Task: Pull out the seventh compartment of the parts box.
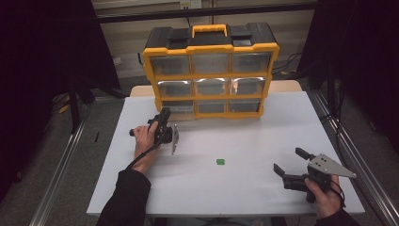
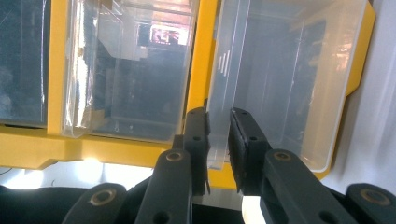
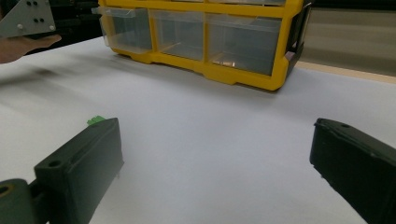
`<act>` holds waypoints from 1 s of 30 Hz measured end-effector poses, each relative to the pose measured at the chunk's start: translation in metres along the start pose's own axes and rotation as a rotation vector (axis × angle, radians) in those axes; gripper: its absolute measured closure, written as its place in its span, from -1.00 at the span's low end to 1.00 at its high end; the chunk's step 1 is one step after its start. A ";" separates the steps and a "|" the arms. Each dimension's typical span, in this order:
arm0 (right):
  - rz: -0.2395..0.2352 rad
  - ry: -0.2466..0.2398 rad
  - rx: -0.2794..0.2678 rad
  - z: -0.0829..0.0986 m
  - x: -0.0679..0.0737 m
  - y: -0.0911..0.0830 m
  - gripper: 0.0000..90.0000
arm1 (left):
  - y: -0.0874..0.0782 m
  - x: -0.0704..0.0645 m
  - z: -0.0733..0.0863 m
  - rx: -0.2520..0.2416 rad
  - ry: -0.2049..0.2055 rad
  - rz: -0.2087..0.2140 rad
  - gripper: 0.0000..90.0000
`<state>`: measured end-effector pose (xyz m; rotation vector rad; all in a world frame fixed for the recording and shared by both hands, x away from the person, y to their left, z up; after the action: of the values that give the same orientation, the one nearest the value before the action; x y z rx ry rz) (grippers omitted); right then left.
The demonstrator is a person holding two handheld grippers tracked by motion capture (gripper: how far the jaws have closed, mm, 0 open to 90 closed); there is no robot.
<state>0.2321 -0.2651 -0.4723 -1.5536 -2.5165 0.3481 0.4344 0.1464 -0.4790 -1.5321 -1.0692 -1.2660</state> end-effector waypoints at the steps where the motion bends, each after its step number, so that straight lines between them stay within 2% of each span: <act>1: 0.000 -0.001 0.000 0.000 0.000 0.000 -0.95 | 0.000 -0.002 0.000 0.001 -0.022 -0.004 0.74; 3: 0.000 -0.002 0.000 0.000 0.000 0.000 -0.95 | -0.001 -0.001 0.000 0.005 0.008 0.024 0.74; 4: -0.001 0.000 0.000 0.000 0.000 0.000 -0.95 | -0.002 -0.001 0.000 0.003 -0.013 0.002 0.74; 5: 0.001 -0.002 0.000 0.000 0.000 0.000 -0.95 | -0.002 0.000 -0.001 -0.004 0.001 -0.005 0.74; 10: -0.001 -0.002 -0.002 0.000 0.000 0.001 -0.95 | -0.003 -0.003 -0.001 -0.021 -0.042 0.000 0.74; 11: 0.002 -0.003 -0.001 0.000 0.000 0.001 -0.95 | -0.005 -0.001 -0.001 -0.008 -0.017 -0.003 0.74; 15: 0.000 -0.004 0.000 0.000 0.000 0.001 -0.95 | -0.005 -0.002 -0.001 -0.010 -0.019 0.001 0.74; 16: -0.001 -0.004 -0.002 0.000 0.000 0.001 -0.95 | -0.006 -0.003 -0.001 -0.014 -0.044 -0.004 0.74; 18: -0.001 -0.002 -0.002 0.000 0.000 0.000 -0.95 | -0.007 0.000 -0.002 -0.004 -0.004 -0.004 0.74; 22: 0.001 -0.005 -0.001 0.000 0.000 0.001 -0.95 | -0.011 0.001 -0.002 -0.008 0.011 -0.004 0.74; 24: -0.002 -0.005 -0.002 0.000 0.000 0.001 -0.95 | -0.012 -0.001 -0.002 -0.019 -0.016 -0.001 0.74; 27: 0.000 -0.004 -0.003 0.000 0.000 0.000 -0.95 | -0.014 -0.002 -0.002 -0.015 -0.016 0.012 0.74; 30: -0.001 -0.007 -0.003 0.000 0.000 0.001 -0.95 | -0.015 -0.002 -0.002 -0.012 -0.016 0.005 0.74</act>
<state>0.2328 -0.2645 -0.4725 -1.5542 -2.5244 0.3508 0.4188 0.1483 -0.4790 -1.5554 -1.0695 -1.2609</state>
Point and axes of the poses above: each handheld gripper's, and its own axes: y roughly forward along the jaws, z roughly out of its underside, x roughly to its left, the point moved 4 cm from there along y, roughly forward along the jaws, and after that the axes turned 1 degree about -y, right-handed, at the moved point
